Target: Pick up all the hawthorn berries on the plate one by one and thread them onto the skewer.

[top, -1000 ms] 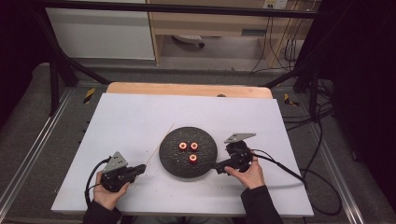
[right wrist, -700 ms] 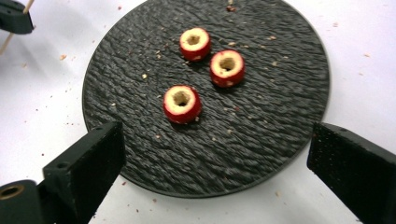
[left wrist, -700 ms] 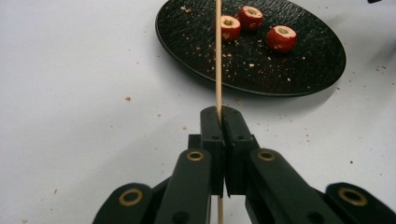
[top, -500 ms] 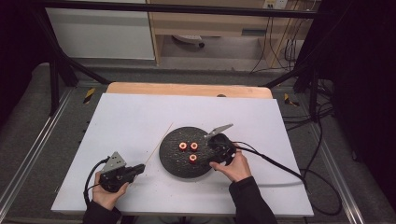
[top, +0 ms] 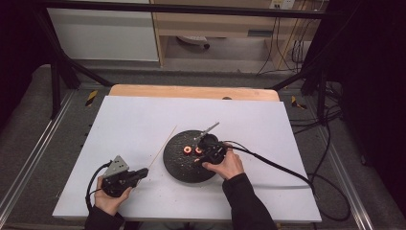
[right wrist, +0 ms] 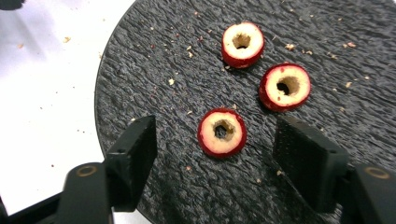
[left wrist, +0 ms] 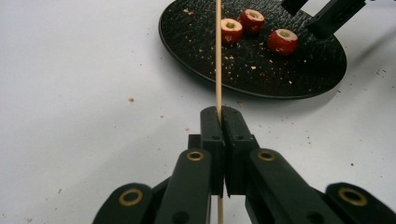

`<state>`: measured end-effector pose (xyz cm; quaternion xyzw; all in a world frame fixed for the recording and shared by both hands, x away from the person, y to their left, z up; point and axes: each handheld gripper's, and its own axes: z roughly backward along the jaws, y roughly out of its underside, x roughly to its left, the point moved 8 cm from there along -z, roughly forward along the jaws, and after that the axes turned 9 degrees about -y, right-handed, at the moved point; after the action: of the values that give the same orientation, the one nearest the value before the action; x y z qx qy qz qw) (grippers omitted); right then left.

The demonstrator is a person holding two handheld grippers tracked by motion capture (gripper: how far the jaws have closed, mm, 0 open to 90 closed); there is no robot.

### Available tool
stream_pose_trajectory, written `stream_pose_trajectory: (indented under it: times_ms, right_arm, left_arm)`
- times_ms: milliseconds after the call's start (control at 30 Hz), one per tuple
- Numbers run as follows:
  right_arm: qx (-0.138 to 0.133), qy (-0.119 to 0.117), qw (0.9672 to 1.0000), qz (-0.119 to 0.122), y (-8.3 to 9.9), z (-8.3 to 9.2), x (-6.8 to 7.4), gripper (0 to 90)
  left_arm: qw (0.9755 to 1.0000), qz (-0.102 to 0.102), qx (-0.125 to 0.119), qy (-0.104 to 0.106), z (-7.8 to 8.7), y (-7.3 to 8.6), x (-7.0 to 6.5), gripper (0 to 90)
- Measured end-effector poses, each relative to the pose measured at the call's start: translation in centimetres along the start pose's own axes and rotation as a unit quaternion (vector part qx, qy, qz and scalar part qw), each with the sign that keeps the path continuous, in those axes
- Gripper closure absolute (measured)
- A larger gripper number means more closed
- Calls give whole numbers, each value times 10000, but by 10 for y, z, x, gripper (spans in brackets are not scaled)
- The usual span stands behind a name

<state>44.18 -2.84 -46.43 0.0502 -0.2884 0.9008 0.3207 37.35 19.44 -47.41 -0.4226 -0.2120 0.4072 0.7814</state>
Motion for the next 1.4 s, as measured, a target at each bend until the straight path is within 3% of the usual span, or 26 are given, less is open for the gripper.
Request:
stream_pose_trajectory:
  times_ms: [467, 967, 1267, 1400]
  right_arm:
    - [336, -57, 9991, -256, -2, -11, -10, 518]
    - [524, -168, 9972, -505, -1, -18, -13, 598]
    - [472, -201, 9968, -620, -2, -17, -13, 607]
    - [275, -269, 9970, -668, -6, -10, -9, 609]
  left_arm:
    - [10000, -1, 27, 6, 0, 0, 0, 882]
    - [10000, -23, 46, 18, -1, 1, -1, 883]
    - [10000, -22, 25, 18, 0, 0, -1, 883]
    - [10000, -25, 24, 11, 0, 0, -1, 882]
